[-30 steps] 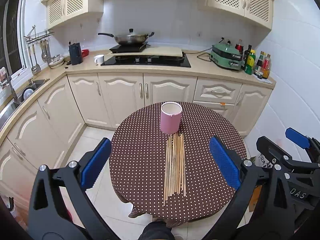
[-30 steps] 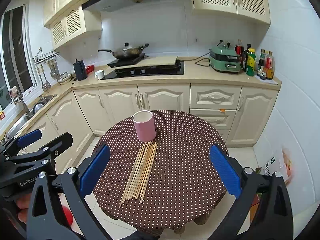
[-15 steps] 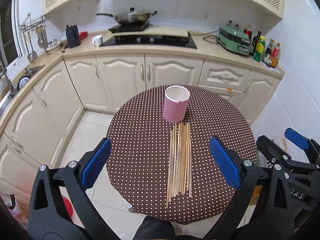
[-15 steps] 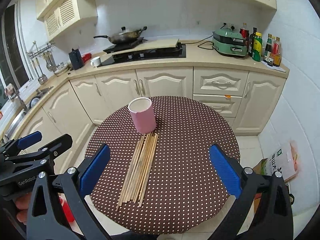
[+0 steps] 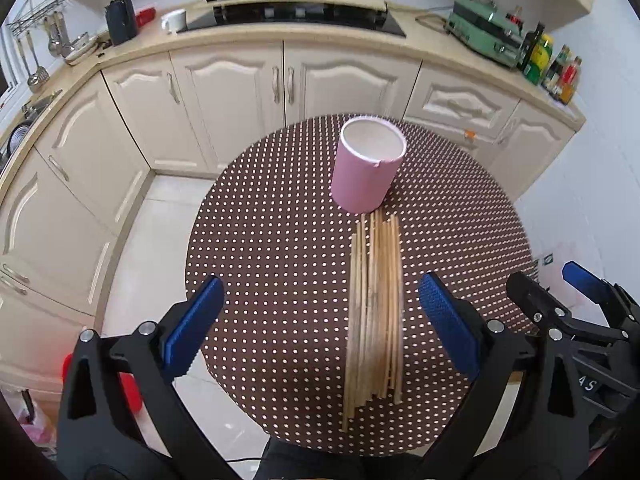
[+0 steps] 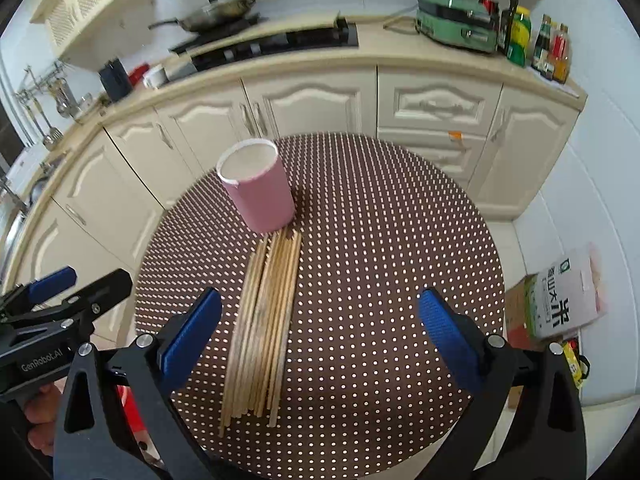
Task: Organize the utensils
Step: 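Move both tools down toward the pile of wooden chopsticks, then close the right tool on one chopstick while the left tool grasps another chopstick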
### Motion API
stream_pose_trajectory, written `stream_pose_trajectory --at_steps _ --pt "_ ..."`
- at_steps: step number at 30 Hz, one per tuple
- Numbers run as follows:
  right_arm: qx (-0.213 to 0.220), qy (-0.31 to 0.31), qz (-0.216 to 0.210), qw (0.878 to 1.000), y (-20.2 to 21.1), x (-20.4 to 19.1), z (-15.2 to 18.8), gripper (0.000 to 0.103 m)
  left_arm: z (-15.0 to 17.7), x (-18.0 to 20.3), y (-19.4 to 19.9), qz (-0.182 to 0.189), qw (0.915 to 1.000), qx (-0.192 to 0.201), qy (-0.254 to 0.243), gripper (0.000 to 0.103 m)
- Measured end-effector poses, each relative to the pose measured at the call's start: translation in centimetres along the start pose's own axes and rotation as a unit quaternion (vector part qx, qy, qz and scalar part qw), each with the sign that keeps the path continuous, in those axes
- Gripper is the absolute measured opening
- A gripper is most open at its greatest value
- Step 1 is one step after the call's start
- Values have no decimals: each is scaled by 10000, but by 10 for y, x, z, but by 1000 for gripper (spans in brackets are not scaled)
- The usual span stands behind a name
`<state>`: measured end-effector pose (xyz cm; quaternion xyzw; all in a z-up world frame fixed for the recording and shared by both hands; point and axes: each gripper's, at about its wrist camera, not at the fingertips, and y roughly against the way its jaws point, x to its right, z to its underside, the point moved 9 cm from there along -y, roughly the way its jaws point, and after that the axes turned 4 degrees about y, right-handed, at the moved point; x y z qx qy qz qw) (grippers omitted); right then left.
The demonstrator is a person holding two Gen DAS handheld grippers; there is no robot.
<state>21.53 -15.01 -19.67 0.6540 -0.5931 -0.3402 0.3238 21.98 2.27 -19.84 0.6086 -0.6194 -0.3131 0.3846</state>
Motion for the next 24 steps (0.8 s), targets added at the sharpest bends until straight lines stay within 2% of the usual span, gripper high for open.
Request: stream_pose_trajectory --at_steps 10,13,18,24 --pt "-799 -58 49 9968 -60 -6 4 89 -2 -6 -65 221 9963 -826 54 94" --pt "-995 -70 -9 9950 -76 -8 4 87 2 -10 -83 168 9947 -1017 -26 91" --pt "-1363 -46 111 9906 -106 -8 10 83 17 -11 -111 403 9870 -1557 -58 88" --pt "-1743 30 172 9845 -133 -8 20 76 29 -7 -134 567 9799 -1903 -171 80"
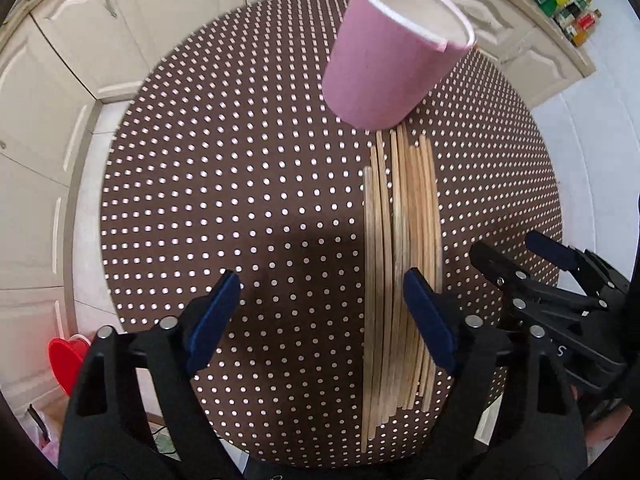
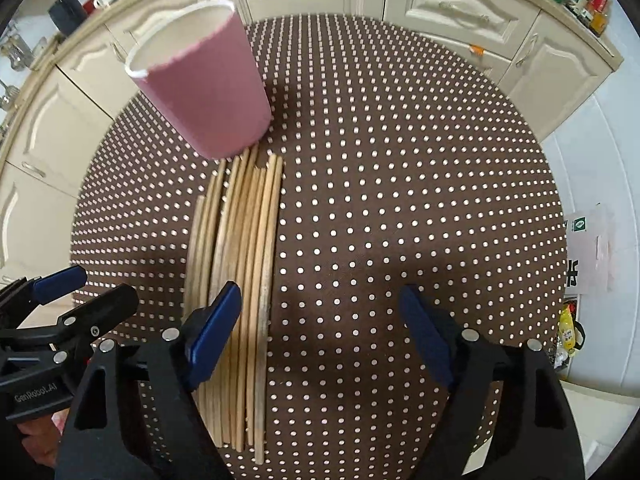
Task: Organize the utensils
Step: 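Close the right tool on one chopstick while the left tool grasps another chopstick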
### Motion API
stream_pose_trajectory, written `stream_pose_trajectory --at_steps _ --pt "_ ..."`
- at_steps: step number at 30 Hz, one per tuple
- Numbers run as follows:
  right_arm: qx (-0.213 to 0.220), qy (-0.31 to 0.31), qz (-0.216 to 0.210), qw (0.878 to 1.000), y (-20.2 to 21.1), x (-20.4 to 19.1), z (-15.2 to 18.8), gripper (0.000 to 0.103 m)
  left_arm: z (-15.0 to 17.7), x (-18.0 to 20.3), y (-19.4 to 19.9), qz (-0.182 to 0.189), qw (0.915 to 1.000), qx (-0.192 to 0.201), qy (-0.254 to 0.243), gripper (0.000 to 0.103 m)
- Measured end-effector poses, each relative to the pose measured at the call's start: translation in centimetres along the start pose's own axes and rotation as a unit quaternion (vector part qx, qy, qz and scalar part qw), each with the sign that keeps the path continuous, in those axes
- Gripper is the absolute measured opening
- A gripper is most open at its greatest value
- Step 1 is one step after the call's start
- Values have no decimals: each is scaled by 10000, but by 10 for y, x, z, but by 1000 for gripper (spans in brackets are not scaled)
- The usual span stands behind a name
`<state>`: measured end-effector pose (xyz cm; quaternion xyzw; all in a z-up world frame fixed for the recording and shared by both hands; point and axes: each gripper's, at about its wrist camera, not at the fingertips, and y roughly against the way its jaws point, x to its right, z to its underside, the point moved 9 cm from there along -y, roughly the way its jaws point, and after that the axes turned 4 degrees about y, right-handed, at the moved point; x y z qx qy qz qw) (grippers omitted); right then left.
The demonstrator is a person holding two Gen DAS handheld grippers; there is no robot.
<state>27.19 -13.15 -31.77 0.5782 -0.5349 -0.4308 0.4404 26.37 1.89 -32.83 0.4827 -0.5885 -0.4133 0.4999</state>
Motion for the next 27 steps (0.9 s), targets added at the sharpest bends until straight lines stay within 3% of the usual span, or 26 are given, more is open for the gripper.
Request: stream_pose_trajectory --at_steps 10,18,19,20,25,27 --pt "-371 245 269 9986 -37 -9 1 68 3 4 -26 183 9992 -357 -94 72" --pt "-312 272 382 9984 -49 -13 -4 65 -1 9 -42 208 9987 -441 -133 72" --pt "-420 219 425 9980 -53 -14 -4 55 -1 9 -42 207 9987 -439 -138 72" --pt "-384 116 384 9985 -52 -13 -4 55 -2 11 -43 199 9988 -425 -160 72" --pt "-359 164 280 9988 -50 -26 -10 31 -15 0 -47 123 9987 -419 -244 72" --pt "-362 128 248 9990 -51 -29 -10 29 -18 4 -48 69 9987 -415 -276 72"
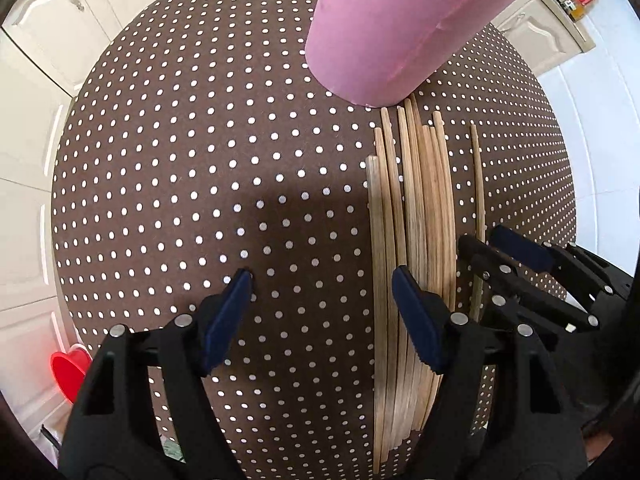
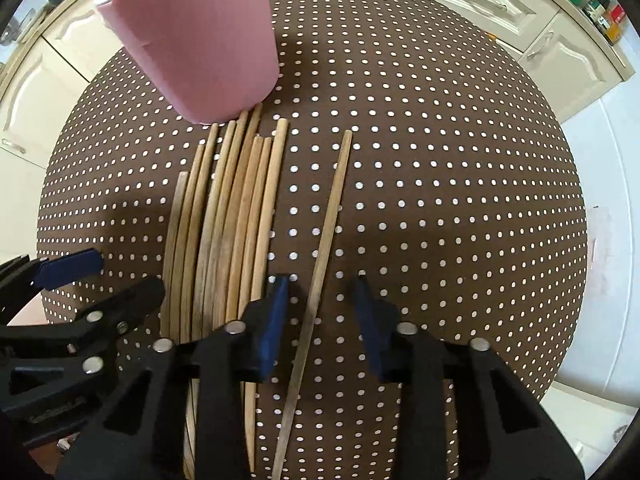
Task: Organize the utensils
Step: 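Close the right tool on one chopstick while the left tool grasps another chopstick, then lift the right tool's chopstick upright while the left tool raises its chopstick toward the cup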
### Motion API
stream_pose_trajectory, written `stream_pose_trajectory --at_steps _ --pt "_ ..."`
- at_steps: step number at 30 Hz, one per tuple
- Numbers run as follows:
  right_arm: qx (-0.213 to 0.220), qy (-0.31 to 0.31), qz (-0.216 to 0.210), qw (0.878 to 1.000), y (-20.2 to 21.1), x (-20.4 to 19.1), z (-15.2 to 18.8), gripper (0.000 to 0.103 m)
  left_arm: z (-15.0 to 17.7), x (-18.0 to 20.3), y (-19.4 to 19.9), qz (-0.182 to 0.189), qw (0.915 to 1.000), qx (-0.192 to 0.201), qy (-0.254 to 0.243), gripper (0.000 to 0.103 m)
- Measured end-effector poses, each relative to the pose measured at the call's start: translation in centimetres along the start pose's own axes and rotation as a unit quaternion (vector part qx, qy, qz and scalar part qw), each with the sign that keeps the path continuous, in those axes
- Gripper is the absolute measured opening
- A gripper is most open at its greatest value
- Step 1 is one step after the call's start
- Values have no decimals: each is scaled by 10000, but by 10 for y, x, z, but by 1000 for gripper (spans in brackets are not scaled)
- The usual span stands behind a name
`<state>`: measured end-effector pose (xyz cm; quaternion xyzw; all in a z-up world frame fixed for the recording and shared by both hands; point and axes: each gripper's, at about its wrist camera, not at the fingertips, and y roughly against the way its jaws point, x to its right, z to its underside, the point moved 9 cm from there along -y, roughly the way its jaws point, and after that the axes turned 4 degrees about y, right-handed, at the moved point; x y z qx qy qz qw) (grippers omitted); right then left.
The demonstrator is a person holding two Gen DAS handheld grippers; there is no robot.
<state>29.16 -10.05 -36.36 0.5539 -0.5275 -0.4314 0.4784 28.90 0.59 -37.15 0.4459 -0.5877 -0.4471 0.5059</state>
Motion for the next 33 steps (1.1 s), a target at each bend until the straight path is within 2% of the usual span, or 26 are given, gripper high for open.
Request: stream_pose_trajectory --at_steps 5,9,14,15,17,20,21,22,24,33 --pt "17 -133 -100 9999 1 6 0 28 -7 11 -15 -322 9995 -35 22 71" --pt "49 -155 -129 9998 3 17 5 26 -15 15 -23 -718 9972 -73 168 71" --pt "109 -274 -181 9994 3 14 3 24 -25 21 -28 -825 9960 -180 281 74" --pt "121 -246 -156 9995 3 13 2 24 -26 18 -32 -1087 9935 -190 263 78" --pt "128 -273 -149 9994 3 13 2 24 -28 17 -32 -1223 9920 -161 280 79" --pt "152 -342 -199 9991 2 15 1 22 -32 19 -35 -1027 9939 -146 370 70" --pt "162 -398 -207 9989 3 19 1 18 -34 19 -33 -1043 9940 -39 338 60" --pt "171 -487 -237 9984 3 22 2 14 -35 18 -32 -1080 9937 59 309 40" --pt "199 -731 -357 9965 3 31 4 8 -37 17 -31 -1048 9939 187 277 12" --pt "558 -1338 -735 9867 17 68 11 5 -34 12 -24 -869 9948 251 470 6"
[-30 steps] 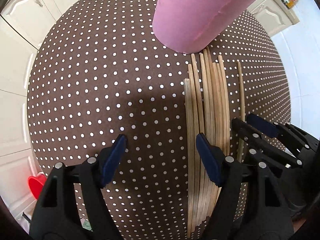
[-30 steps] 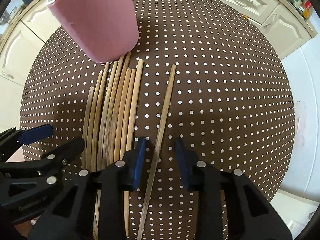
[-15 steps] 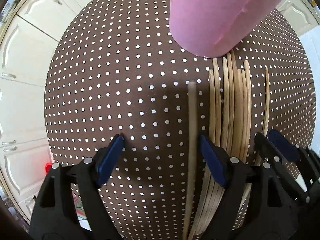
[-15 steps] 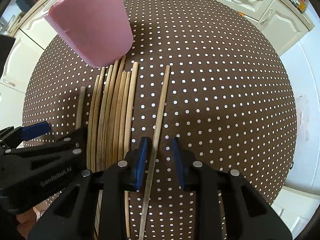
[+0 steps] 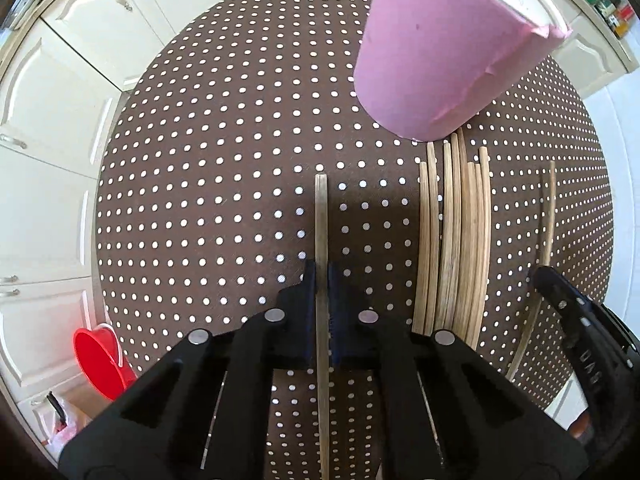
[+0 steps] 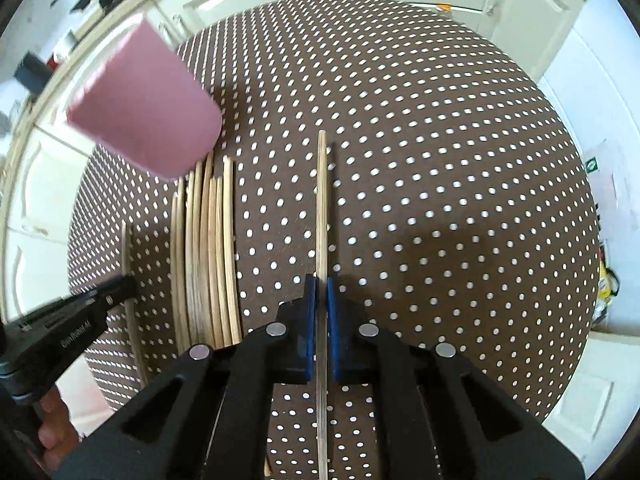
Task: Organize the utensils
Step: 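Lift the right tool's chopstick upright while the left tool raises its chopstick toward the cup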
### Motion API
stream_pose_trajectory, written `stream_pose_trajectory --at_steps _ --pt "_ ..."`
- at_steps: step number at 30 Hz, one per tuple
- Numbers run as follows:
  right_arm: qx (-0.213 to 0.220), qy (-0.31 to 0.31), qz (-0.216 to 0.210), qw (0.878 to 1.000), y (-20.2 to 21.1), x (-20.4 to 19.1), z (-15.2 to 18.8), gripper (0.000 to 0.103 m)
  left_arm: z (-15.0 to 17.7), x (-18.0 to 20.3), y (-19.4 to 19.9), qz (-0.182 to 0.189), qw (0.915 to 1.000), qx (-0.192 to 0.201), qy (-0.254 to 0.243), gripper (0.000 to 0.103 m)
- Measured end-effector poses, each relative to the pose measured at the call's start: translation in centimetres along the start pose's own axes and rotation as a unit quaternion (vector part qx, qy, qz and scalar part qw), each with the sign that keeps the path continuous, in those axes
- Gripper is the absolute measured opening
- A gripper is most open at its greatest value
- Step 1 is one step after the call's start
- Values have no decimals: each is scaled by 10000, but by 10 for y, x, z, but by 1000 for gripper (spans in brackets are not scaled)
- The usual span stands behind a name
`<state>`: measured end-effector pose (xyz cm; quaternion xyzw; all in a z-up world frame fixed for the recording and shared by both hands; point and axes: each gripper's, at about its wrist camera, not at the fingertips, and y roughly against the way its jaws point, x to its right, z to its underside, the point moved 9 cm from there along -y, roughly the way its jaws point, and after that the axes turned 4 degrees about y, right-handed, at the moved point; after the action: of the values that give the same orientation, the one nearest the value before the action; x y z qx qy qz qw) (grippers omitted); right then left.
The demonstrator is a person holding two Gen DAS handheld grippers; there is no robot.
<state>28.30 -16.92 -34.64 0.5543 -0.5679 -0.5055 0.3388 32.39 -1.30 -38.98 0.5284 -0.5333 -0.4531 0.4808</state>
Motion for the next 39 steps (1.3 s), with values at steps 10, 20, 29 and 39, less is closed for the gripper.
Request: stream_pose_trajectory --at_steps 10,20,29,39 --pt "722 6 -406 9966 54 18 -23 5 7 -14 41 -112 9977 462 485 6" --pt "1334 251 -669 9885 94 -7 -32 5 17 -60 140 -45 9894 1251 741 6" --pt "1814 455 -722 9797 128 -29 -39 5 5 -62 198 62 9806 1793 790 6" --pt "2558 528 -736 9625 184 -37 -71 5 -11 -63 241 167 9711 2208 895 6"
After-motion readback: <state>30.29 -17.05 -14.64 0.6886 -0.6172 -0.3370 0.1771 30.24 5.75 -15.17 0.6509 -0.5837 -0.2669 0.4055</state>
